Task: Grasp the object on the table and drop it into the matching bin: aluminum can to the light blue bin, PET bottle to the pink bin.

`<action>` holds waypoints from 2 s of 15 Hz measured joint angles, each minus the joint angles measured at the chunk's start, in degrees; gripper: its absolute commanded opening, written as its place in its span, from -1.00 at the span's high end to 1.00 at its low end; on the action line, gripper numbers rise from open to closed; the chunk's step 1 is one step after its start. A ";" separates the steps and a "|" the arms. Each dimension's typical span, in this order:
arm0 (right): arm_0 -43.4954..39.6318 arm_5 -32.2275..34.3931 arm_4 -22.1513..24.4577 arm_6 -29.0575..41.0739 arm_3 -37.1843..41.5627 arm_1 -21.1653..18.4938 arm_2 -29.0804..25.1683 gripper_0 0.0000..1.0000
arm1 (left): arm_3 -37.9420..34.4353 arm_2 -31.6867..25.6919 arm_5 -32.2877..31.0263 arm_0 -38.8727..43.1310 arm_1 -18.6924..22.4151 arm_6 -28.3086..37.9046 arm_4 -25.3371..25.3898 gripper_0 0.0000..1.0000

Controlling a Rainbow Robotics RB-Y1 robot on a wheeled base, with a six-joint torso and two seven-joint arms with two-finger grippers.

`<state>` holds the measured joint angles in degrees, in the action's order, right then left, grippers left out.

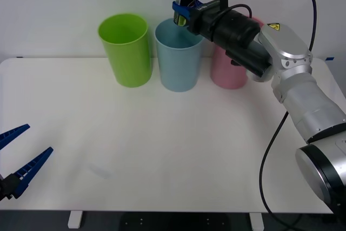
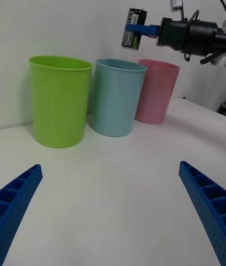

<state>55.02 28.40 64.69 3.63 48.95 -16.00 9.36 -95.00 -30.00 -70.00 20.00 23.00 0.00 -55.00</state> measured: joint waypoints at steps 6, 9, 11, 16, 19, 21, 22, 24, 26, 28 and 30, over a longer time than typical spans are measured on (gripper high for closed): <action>-0.01 -0.13 0.00 -0.99 0.04 0.01 0.13 -1.00 | 0.00 0.00 0.00 0.00 0.00 0.00 0.00 -1.00; -0.01 -0.09 -0.01 -1.36 0.02 -0.04 -0.01 -1.00 | 0.00 0.00 0.00 0.00 0.00 0.00 0.00 -1.00; -0.06 0.07 -0.49 -1.40 0.00 -0.41 -0.03 -1.00 | 0.00 0.00 0.00 0.00 0.00 0.00 0.00 -1.00; -1.02 1.45 -3.00 -1.20 0.28 -2.26 0.04 -1.00 | 0.00 0.00 0.00 0.00 0.00 0.00 0.00 -1.00; -4.67 1.99 -3.59 -0.48 4.52 -4.60 0.38 -1.00 | 0.00 0.00 0.00 0.00 0.00 0.00 0.00 -1.00; -7.49 2.10 -3.65 -0.01 8.12 -6.11 0.55 -1.00 | 0.00 0.00 0.00 0.00 0.00 0.00 0.00 -1.00; -8.94 2.29 -3.90 0.25 9.97 -7.04 0.62 -1.00 | 0.00 0.00 0.00 0.00 0.00 0.00 0.00 -1.00; -11.87 2.59 -4.96 0.59 13.56 -9.06 1.19 -1.00 | 0.00 0.00 0.00 0.00 0.00 0.00 0.00 -1.00; -14.76 2.65 -6.48 0.67 16.68 -11.37 2.04 -1.00 | 0.00 0.00 0.00 0.00 0.00 0.00 0.00 -1.00; -18.22 2.78 -7.77 0.55 19.79 -13.74 2.35 -1.00 | 0.00 0.00 0.00 0.00 0.00 0.00 0.00 -1.00; -21.12 3.08 -8.85 0.00 21.80 -15.81 2.35 -1.00 | 0.00 0.00 0.00 0.00 0.00 0.00 0.00 -1.00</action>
<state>33.90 31.48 55.84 3.63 70.76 -31.81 11.71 -95.00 -30.00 -70.00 20.00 23.00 0.00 -55.00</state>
